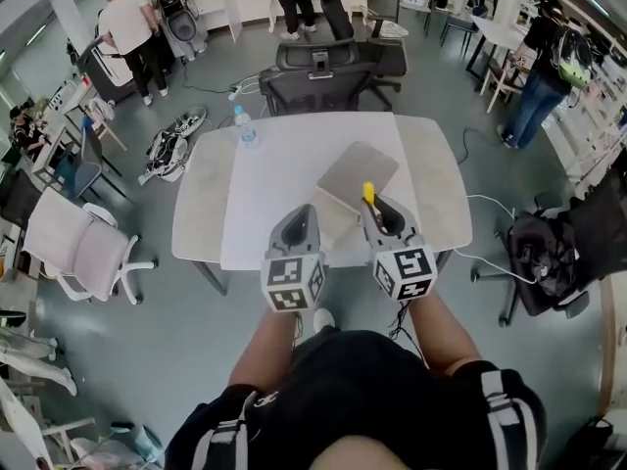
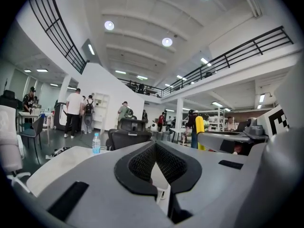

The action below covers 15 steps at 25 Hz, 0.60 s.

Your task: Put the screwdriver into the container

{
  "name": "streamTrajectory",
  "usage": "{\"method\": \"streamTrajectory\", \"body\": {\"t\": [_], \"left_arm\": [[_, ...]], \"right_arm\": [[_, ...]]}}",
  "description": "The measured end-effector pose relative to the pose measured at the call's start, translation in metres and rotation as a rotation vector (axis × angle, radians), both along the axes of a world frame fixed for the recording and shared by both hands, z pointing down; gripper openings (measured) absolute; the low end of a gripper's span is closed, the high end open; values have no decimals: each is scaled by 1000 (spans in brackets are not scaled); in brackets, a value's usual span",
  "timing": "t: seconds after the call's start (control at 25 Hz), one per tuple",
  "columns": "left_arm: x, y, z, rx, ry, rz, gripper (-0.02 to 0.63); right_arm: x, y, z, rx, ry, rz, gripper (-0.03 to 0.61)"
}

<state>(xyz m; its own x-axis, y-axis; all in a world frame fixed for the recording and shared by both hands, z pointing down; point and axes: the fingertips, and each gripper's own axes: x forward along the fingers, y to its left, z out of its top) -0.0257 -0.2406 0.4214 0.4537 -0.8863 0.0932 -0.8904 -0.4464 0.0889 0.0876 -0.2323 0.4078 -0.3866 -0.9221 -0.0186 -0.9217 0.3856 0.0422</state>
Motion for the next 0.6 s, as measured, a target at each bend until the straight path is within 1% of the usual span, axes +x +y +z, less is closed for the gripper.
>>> {"method": "streamTrajectory", "body": {"t": [0.24, 0.4, 0.6], "left_arm": [[-19, -64, 4, -22, 11, 25, 3], [-31, -99, 8, -44, 20, 47, 3], [-28, -128, 15, -53, 16, 84, 3]], "right_arm": [[-20, -62, 9, -40, 25, 23, 67], [-32, -92, 15, -63, 34, 41, 67], [-34, -118, 24, -83, 43, 59, 67]]}}
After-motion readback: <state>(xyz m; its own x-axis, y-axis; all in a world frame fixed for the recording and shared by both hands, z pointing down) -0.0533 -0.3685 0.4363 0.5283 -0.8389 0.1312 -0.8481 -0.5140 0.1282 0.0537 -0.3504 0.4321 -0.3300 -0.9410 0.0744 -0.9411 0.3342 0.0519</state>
